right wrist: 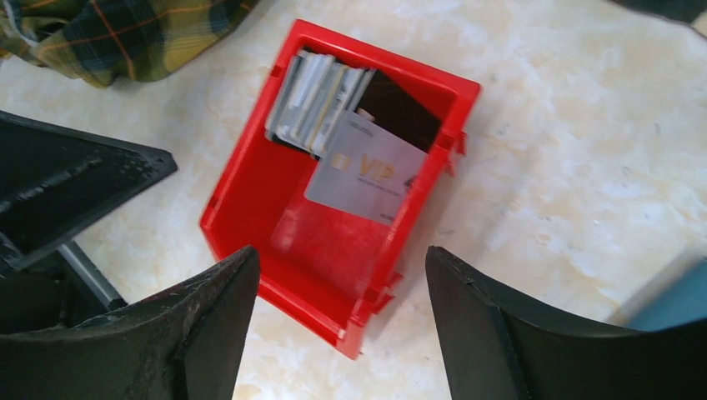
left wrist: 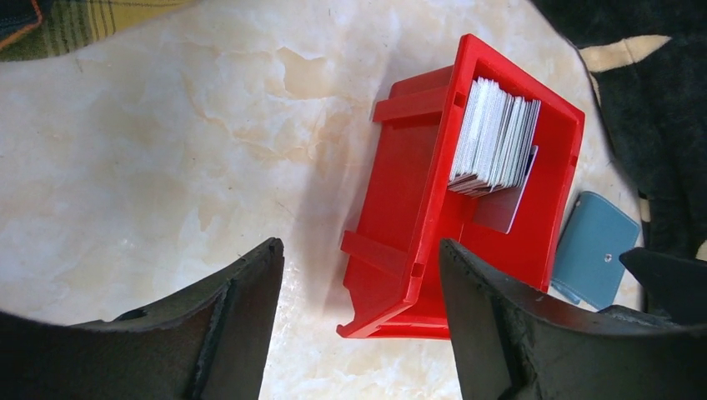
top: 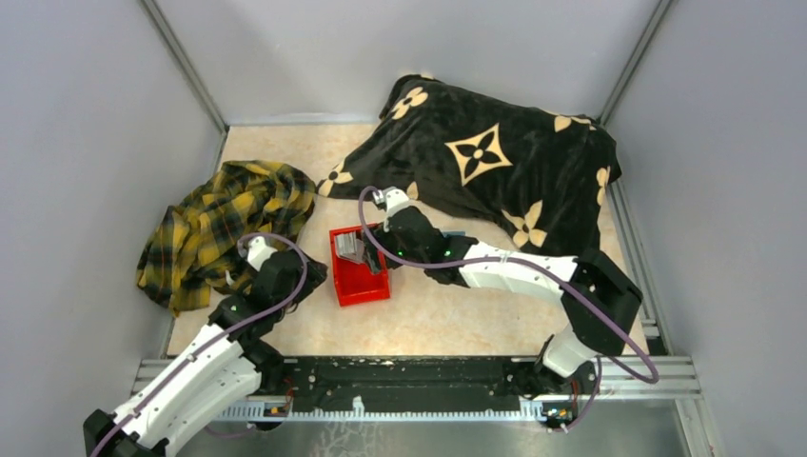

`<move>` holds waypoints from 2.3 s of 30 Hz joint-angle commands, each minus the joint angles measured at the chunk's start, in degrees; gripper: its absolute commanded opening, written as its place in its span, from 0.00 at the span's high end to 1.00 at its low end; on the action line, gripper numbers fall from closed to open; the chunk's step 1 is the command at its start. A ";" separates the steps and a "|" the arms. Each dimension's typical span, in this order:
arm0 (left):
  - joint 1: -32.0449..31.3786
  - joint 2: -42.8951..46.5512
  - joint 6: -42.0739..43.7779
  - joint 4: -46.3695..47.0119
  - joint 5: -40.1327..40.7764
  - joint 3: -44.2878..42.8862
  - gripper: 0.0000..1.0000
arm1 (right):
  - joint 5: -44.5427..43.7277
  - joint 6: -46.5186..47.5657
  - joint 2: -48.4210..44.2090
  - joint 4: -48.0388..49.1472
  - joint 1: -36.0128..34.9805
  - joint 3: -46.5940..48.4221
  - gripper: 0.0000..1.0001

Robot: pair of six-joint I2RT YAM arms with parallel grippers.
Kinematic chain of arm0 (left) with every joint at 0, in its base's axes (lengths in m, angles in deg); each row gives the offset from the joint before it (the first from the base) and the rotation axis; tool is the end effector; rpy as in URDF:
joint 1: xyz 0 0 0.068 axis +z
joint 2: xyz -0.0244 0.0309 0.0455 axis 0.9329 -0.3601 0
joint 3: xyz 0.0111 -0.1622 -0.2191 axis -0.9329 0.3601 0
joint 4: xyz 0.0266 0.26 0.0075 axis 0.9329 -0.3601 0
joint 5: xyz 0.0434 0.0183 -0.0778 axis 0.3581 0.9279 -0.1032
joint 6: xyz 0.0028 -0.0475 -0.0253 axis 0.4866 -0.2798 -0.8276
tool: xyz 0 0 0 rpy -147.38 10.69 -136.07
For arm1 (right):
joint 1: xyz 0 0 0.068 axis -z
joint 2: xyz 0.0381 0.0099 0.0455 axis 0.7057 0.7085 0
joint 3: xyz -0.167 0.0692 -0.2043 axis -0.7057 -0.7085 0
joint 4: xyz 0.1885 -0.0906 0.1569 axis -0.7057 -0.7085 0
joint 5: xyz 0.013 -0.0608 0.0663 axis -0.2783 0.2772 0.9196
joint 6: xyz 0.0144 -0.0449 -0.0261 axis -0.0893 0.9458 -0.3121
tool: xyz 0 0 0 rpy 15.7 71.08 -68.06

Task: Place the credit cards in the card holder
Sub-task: Pick up the credit card from the storage box.

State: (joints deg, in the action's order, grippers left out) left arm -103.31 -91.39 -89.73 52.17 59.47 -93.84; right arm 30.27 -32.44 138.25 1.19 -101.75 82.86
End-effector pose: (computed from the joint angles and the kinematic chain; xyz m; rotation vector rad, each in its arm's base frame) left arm 0.1209 -0.0640 0.2144 -0.7138 2.1186 -0.3912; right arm 0.1916 0.2853 0.2474 -0.5599 2.1160 0.6908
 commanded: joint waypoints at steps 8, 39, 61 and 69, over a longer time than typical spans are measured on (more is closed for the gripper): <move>-0.48 6.29 -3.97 2.63 -0.95 3.25 0.31 | -2.72 0.04 11.23 -5.23 -3.43 13.44 0.30; -0.48 10.82 -5.35 5.60 -2.25 10.35 0.39 | -9.50 -4.62 25.18 -17.39 -3.48 29.10 0.51; -0.48 9.39 -5.35 9.73 -5.58 12.82 0.47 | -8.88 -6.90 22.73 -21.80 -4.99 32.05 0.60; -0.52 10.18 -5.64 9.83 -5.83 13.71 0.47 | -9.72 -7.19 22.86 -23.39 -5.74 32.35 0.55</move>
State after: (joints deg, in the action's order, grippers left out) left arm -103.33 -81.95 -94.85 60.61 54.22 -81.03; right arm 21.72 -38.97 163.37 -21.69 -106.64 112.37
